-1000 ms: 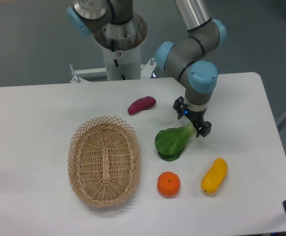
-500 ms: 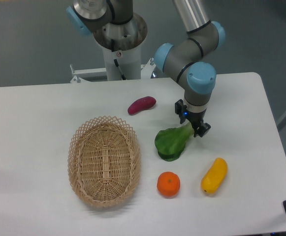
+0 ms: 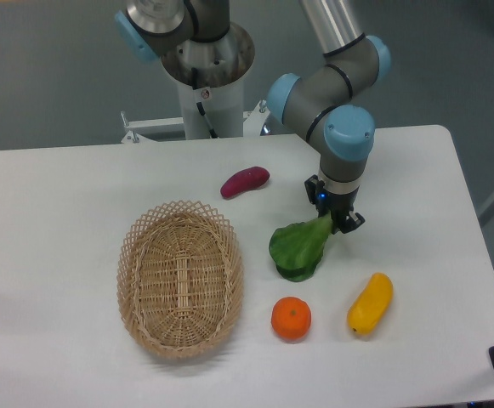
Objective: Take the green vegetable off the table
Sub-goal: 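Lower the gripper onto the bok choy stem and close it, then lift the grasped bok choy up off the table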
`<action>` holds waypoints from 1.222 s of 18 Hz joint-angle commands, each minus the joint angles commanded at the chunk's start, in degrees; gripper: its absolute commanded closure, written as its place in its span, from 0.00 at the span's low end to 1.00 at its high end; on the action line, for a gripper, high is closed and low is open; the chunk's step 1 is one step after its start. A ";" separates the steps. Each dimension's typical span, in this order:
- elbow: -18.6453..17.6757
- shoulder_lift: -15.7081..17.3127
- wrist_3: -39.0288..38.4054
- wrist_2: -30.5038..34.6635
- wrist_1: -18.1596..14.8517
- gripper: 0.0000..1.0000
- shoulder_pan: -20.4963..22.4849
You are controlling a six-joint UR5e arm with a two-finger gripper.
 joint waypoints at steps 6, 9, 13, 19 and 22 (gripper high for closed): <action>1.75 1.75 0.44 -0.61 0.00 0.65 0.35; 4.03 4.04 0.35 -1.23 -0.88 0.65 0.96; 6.85 5.53 0.26 -8.07 -1.75 0.65 2.63; 10.89 7.65 -1.48 -17.04 -5.01 0.65 5.19; 14.14 7.65 -6.05 -19.59 -6.06 0.65 5.27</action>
